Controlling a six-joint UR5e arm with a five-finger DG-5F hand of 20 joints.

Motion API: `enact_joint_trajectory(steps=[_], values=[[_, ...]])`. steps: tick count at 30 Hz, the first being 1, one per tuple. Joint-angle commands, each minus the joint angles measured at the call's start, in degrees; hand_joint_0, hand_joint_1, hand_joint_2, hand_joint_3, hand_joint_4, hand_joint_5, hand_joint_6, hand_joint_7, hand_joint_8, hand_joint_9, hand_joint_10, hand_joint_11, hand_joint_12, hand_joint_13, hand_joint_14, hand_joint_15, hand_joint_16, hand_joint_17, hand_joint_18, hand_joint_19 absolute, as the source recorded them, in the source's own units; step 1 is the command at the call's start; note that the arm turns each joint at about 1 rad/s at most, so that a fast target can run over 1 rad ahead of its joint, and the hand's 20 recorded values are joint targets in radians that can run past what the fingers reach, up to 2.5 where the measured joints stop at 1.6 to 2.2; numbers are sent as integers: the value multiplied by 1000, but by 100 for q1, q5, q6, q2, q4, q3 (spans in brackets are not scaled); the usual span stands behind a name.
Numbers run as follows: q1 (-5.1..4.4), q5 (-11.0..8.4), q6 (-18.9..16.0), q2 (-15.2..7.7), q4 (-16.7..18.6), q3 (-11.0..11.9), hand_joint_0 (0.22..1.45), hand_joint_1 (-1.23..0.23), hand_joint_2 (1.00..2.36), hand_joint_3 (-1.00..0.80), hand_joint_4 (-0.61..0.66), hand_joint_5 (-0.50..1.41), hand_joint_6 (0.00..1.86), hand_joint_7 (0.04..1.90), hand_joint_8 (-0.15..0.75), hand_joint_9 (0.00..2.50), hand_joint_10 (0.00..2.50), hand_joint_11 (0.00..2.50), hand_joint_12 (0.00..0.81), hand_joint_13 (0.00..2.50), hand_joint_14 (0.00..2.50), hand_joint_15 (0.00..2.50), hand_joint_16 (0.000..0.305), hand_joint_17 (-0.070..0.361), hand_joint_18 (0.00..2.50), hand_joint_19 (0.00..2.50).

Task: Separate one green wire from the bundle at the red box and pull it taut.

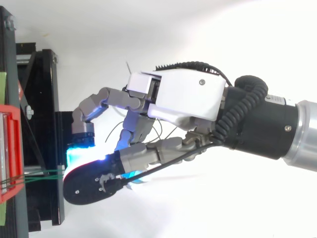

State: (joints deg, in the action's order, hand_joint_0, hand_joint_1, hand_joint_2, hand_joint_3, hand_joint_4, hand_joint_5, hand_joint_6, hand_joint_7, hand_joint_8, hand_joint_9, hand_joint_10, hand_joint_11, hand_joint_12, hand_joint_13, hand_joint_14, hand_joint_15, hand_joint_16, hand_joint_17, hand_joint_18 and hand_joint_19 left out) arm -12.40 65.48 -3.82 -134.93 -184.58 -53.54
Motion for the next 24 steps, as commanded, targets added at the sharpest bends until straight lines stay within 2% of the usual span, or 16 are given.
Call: enact_joint_trajectory(steps=[1, 4, 12, 24], values=[[-8, 0, -5, 1, -25, -7, 642, -781, 1010, -386, 104, -155, 922, 1028, 248, 1451, 7, 1579, 352, 1280, 29, 1002, 50, 113, 833, 716], [1, 0, -14, 1, -25, 2, 615, -739, 1000, -500, 102, -151, 921, 1012, 250, 1464, 6, 1574, 350, 1284, 29, 1004, 50, 113, 833, 716], [10, 0, -14, 1, -34, -7, 539, -553, 1000, -500, 105, -145, 915, 1032, 264, 1505, 7, 1573, 370, 1317, 28, 1000, 53, 118, 862, 711], [10, 0, 21, -7, -8, -25, 506, -453, 1000, -500, 115, -139, 906, 1045, 268, 1546, 7, 1565, 382, 1345, 27, 993, 56, 126, 901, 707]])
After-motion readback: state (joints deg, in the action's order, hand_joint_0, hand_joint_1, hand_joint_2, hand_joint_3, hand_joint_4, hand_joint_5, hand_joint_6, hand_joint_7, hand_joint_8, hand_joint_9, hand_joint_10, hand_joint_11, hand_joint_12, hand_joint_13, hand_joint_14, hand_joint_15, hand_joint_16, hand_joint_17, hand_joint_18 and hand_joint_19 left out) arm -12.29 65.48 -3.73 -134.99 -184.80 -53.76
